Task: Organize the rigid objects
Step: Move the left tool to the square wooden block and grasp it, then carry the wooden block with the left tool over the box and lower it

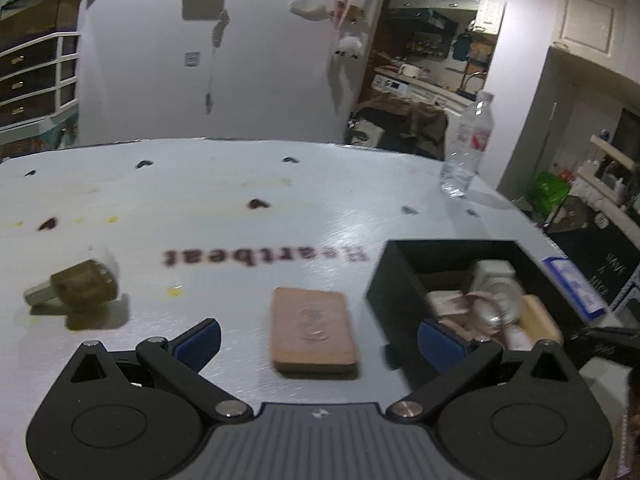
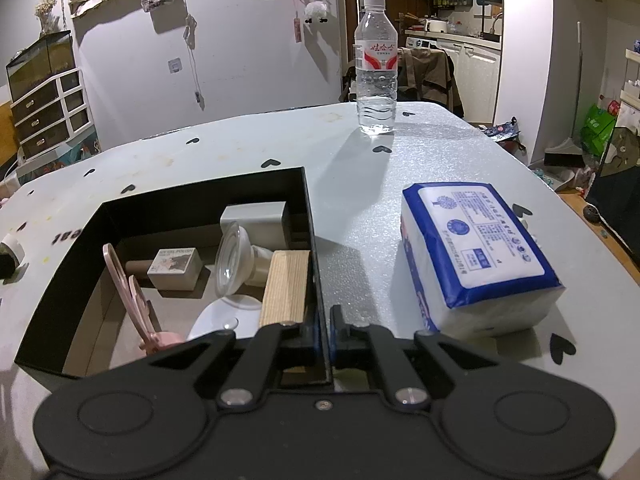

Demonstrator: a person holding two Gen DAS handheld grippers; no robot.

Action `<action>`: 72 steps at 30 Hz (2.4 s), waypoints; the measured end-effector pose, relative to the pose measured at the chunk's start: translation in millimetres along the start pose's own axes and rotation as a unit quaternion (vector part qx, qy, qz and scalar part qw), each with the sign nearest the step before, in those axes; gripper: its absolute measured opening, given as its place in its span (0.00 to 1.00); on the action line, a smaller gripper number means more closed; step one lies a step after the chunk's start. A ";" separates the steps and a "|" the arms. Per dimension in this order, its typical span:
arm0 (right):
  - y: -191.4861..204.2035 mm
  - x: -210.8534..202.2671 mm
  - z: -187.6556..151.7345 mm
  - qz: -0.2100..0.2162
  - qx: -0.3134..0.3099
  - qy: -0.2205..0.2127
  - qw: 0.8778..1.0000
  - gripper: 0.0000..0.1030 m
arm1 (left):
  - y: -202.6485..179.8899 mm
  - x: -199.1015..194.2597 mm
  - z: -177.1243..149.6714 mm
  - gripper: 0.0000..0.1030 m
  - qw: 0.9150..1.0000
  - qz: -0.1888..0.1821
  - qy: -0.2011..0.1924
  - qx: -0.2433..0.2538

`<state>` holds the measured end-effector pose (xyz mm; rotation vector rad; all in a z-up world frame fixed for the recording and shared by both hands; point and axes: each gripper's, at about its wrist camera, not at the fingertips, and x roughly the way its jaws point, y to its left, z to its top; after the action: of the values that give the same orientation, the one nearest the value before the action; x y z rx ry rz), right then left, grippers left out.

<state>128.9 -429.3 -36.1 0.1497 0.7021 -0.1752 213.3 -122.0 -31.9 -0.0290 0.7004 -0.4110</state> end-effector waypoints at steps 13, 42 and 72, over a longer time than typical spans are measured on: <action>0.2 -0.3 -0.2 -0.002 -0.001 0.001 1.000 0.06 | 1.5 44.8 -25.6 0.81 0.998 0.000 0.017 0.057; 1.5 0.9 0.2 -0.002 -0.002 0.002 1.000 0.05 | 29.0 7.6 -56.8 0.63 0.996 0.063 0.009 0.066; -2.2 3.0 -0.6 0.015 0.000 -0.002 1.000 0.05 | 2.1 -3.1 -1.4 0.64 0.998 -0.055 0.005 0.017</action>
<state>130.3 -431.7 -38.7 0.1597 0.6954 -0.1477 211.0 -118.8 -31.4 -0.0330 0.7035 -0.5286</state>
